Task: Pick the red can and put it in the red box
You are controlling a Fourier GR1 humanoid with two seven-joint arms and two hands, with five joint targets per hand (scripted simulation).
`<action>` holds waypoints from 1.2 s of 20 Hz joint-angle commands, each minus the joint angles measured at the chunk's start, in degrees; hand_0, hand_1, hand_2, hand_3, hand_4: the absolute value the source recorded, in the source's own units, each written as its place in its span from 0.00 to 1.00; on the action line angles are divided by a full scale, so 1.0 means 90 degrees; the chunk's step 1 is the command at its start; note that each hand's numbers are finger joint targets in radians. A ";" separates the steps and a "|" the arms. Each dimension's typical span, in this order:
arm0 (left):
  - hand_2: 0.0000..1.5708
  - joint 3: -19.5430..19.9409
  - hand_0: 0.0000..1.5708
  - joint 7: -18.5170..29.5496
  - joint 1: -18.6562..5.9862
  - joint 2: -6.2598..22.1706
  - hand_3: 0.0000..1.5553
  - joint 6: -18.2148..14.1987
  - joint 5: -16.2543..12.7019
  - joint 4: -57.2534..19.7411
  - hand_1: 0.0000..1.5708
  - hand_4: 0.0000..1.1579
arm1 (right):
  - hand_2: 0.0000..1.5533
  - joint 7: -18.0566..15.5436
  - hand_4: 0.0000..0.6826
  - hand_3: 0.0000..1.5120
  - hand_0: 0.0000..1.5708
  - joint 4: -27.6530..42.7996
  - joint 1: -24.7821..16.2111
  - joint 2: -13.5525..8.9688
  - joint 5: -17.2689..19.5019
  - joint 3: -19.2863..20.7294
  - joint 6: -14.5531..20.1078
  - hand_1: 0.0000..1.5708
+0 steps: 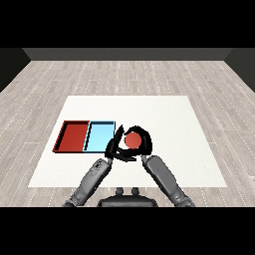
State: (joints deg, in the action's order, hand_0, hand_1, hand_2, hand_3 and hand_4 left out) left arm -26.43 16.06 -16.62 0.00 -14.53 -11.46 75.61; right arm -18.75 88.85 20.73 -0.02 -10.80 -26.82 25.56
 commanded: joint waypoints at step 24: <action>1.00 -0.1059 1.00 0.0306 -0.0822 0.0005 0.95 -0.2292 -0.1454 -0.0768 1.00 0.96 | 0.93 -0.0134 0.95 0.92 0.95 0.0017 -0.0081 -0.0007 -0.0256 -0.0457 0.0197 0.95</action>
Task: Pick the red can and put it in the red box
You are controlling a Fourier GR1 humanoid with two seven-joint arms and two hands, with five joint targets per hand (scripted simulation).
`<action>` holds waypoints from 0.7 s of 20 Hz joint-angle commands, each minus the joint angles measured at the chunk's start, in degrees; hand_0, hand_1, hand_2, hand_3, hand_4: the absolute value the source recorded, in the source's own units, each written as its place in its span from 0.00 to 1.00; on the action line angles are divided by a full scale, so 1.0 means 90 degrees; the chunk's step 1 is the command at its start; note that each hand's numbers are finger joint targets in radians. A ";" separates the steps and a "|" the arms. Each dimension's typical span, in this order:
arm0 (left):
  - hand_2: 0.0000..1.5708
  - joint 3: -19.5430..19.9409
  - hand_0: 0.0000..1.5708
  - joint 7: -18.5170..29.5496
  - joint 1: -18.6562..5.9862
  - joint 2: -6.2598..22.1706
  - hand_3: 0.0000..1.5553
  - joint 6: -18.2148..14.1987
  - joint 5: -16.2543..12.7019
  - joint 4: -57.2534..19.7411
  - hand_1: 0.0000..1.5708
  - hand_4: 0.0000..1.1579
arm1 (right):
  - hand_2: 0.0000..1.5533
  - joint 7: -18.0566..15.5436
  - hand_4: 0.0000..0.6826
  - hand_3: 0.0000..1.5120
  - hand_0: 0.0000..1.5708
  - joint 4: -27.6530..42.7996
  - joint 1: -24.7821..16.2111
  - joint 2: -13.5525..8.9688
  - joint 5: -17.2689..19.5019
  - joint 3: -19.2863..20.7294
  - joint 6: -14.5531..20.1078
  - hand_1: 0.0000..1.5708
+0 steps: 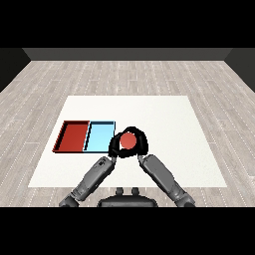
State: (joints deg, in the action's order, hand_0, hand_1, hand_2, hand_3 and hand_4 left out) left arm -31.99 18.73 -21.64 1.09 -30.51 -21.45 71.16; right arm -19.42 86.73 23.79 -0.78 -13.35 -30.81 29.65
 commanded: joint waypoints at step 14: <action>1.00 0.0141 1.00 0.1048 -0.0033 -0.0116 0.97 -0.0247 -0.0179 -0.0074 1.00 0.99 | 0.00 0.0542 0.00 0.00 0.00 -0.0213 0.0151 0.0086 0.0151 -0.0065 0.0073 0.00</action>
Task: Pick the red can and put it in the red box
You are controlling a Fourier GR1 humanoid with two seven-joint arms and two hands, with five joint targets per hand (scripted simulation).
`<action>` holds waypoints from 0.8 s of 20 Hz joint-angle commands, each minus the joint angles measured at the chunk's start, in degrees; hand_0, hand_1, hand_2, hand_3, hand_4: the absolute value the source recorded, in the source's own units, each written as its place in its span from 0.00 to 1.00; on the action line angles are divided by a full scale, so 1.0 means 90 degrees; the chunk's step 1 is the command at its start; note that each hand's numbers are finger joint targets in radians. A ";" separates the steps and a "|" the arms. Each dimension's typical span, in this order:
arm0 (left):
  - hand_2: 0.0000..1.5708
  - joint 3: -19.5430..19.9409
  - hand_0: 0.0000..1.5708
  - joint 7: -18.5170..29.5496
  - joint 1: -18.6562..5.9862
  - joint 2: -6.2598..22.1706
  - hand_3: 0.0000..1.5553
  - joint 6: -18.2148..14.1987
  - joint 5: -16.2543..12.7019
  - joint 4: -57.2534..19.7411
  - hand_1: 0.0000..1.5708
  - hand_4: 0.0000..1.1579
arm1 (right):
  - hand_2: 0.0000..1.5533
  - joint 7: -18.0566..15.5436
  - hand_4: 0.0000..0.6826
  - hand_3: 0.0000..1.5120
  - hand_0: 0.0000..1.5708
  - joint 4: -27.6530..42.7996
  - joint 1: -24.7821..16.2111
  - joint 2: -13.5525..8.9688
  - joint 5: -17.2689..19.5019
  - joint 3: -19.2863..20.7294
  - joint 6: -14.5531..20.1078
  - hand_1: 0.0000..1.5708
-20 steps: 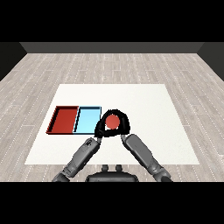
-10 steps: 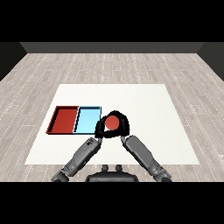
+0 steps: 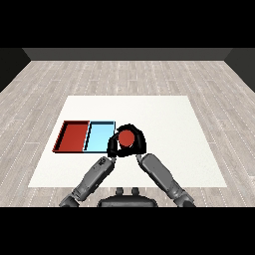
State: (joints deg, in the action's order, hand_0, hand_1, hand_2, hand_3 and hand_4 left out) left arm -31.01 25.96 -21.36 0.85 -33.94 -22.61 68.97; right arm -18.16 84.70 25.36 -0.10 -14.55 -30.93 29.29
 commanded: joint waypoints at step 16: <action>1.00 -0.0252 1.00 0.0269 -0.0078 -0.0091 0.95 -0.0471 0.0117 0.0076 1.00 0.98 | 0.00 0.1234 0.00 0.00 0.00 0.0575 -0.0081 -0.0186 0.0496 0.0511 -0.0272 0.00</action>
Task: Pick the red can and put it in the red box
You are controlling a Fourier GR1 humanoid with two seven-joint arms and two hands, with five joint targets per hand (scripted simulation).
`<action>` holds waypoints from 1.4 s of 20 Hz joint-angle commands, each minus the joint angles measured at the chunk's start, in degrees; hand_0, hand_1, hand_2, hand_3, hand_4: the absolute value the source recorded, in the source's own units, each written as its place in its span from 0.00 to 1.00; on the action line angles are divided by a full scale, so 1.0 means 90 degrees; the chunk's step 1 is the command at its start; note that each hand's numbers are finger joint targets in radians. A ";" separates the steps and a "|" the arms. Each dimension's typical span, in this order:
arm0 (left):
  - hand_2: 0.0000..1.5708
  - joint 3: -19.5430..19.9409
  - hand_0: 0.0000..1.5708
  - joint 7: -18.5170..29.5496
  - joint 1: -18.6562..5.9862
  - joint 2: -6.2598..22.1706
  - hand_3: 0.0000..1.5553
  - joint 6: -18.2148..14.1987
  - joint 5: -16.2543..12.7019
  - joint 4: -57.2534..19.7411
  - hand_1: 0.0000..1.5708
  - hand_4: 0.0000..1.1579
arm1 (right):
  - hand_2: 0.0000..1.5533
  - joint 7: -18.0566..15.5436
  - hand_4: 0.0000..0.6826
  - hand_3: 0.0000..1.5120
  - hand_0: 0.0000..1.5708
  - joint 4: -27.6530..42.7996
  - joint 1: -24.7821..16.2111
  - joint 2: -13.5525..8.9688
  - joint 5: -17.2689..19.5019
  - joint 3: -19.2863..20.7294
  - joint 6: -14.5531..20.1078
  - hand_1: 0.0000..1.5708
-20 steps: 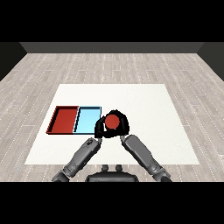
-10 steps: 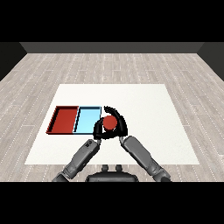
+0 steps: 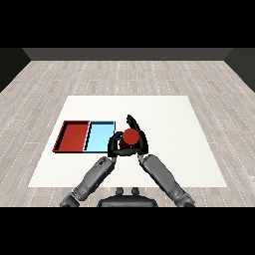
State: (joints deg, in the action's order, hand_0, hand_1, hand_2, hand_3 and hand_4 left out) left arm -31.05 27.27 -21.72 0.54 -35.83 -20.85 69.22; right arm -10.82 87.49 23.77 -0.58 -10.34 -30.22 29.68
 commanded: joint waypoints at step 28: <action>1.00 0.2507 1.00 -0.1813 0.0163 0.2663 0.96 0.0749 0.0828 0.0826 1.00 0.97 | 0.00 -0.0515 0.00 0.00 0.00 0.1868 -0.2894 -0.1068 -0.0825 0.2097 -0.1823 0.00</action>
State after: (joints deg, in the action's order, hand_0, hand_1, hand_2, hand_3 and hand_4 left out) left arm -11.94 14.54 -20.09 18.15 -30.78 -14.10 77.15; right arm -14.06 106.11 -1.29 -11.16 -18.62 -11.52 13.07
